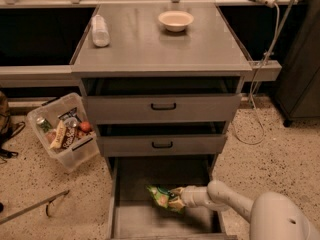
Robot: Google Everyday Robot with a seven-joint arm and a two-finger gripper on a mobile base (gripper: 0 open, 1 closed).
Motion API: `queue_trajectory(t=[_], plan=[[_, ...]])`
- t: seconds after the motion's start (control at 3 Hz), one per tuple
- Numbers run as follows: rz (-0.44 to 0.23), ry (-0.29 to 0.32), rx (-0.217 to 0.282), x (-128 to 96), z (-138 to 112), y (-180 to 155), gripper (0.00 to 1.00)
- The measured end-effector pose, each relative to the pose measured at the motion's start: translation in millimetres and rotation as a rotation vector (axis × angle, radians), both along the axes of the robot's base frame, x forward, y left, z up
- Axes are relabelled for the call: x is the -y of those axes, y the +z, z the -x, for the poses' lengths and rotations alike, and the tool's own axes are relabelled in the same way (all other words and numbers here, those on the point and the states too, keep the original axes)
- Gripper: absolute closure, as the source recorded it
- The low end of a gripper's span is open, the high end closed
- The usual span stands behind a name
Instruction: Place green rice chip bag into bottom drawer
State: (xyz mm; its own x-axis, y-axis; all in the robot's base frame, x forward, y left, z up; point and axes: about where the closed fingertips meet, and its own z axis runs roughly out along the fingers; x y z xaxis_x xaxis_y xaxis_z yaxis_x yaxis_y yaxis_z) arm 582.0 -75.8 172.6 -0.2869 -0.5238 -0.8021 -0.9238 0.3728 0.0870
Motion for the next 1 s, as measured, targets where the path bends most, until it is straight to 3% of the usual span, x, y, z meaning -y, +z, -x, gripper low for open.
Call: queue_trajectory(t=[0.33,1.0], plan=[[0.0,0.0,0.0,0.0,0.0,0.0,0.81],[0.0,0.0,0.0,-0.1,0.0,0.0,0.35]])
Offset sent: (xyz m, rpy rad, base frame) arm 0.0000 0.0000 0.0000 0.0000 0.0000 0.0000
